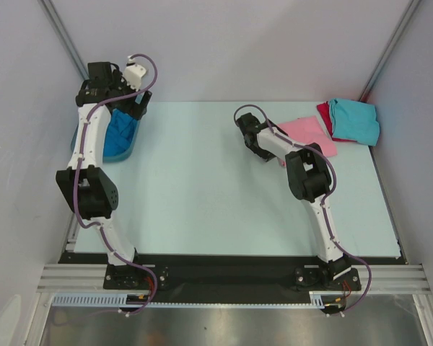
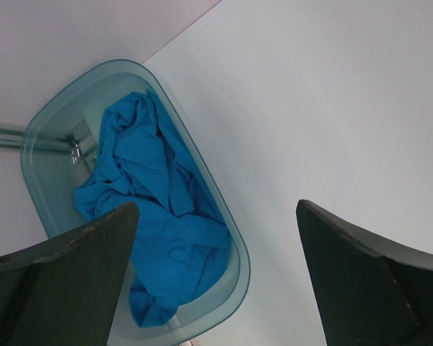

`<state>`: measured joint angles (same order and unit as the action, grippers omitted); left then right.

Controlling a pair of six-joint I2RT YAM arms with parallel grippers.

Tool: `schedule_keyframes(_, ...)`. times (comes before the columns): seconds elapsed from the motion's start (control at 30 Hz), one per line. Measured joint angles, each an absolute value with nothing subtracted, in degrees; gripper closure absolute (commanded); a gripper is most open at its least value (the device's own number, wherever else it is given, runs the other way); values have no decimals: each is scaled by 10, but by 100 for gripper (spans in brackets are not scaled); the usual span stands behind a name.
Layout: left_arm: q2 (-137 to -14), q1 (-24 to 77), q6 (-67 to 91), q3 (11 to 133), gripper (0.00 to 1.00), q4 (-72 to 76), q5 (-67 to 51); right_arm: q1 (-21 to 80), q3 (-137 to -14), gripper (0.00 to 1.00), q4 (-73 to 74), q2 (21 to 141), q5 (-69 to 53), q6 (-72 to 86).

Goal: Fold and stack the t-shirts
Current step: Neatly place the folded tshirt to the corner

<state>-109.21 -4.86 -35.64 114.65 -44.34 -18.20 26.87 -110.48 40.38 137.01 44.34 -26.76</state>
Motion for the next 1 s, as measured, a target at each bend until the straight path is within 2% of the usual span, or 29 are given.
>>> schedule_keyframes(0.37, -1104, -50, -355, 1170, 2, -442, -183, 269, -1171, 9, 442, 1402, 426, -260)
schedule_keyframes(0.5, -1110, -50, -354, 1176, 2, -442, -183, 274, -1189, 13, 447, 1413, 424, -254)
schedule_keyframes(1.0, -1131, -51, -356, 1219, 0, -442, -182, 274, -1181, 18, 438, 1413, 422, -246)
